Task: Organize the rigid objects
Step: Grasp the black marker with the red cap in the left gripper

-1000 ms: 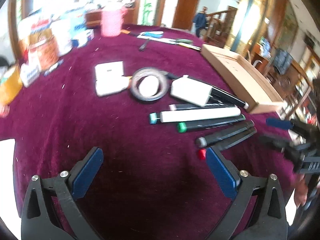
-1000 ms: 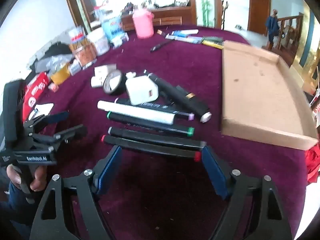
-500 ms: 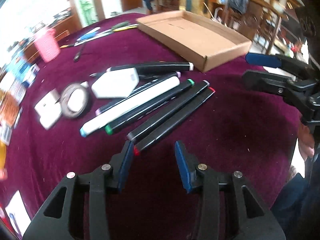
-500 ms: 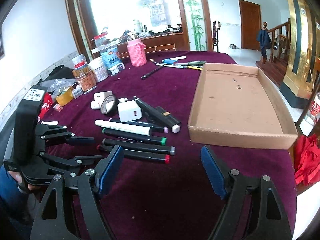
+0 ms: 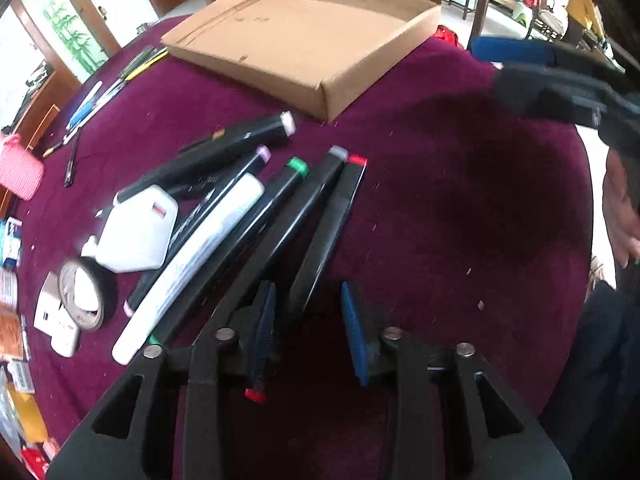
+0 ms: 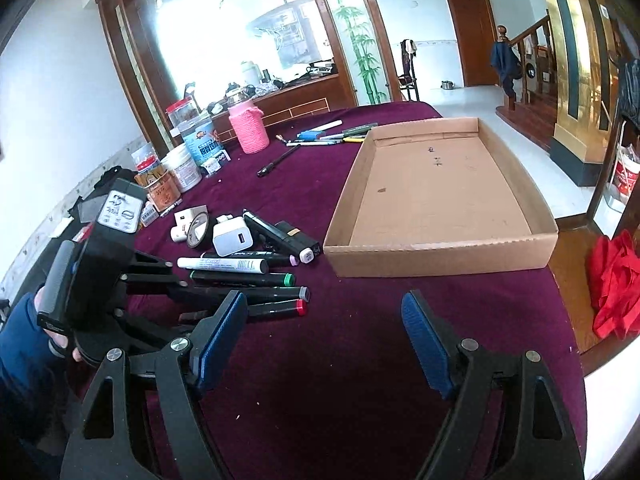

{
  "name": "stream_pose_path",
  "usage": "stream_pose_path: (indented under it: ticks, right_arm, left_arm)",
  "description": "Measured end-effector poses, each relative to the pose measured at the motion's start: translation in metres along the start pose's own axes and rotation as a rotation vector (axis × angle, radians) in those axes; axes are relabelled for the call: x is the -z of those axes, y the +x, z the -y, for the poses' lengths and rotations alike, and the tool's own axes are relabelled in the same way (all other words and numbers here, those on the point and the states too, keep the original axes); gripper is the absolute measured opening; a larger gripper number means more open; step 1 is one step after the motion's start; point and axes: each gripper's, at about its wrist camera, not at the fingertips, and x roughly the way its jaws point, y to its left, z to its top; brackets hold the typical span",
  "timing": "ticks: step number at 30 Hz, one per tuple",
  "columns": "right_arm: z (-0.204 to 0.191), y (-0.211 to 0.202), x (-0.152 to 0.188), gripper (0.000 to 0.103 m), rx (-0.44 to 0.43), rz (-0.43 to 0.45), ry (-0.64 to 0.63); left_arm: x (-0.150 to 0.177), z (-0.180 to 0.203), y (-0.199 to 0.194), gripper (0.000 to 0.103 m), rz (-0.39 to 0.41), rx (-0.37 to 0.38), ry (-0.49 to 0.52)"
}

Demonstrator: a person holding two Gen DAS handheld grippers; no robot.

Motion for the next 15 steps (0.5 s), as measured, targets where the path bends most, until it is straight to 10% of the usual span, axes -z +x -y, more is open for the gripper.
stream_pose_path:
  ticks: [7,15]
  right_arm:
    - [-0.005,-0.003,-0.001,0.075,0.005,-0.008,-0.042]
    - [-0.023,0.018,-0.007,0.075,-0.111,-0.134,-0.153]
  left_arm:
    - [0.009,0.004,-0.003,0.013,0.02,0.004,-0.122]
    - [0.105,-0.018,-0.036,0.014,0.033,-0.037,-0.372]
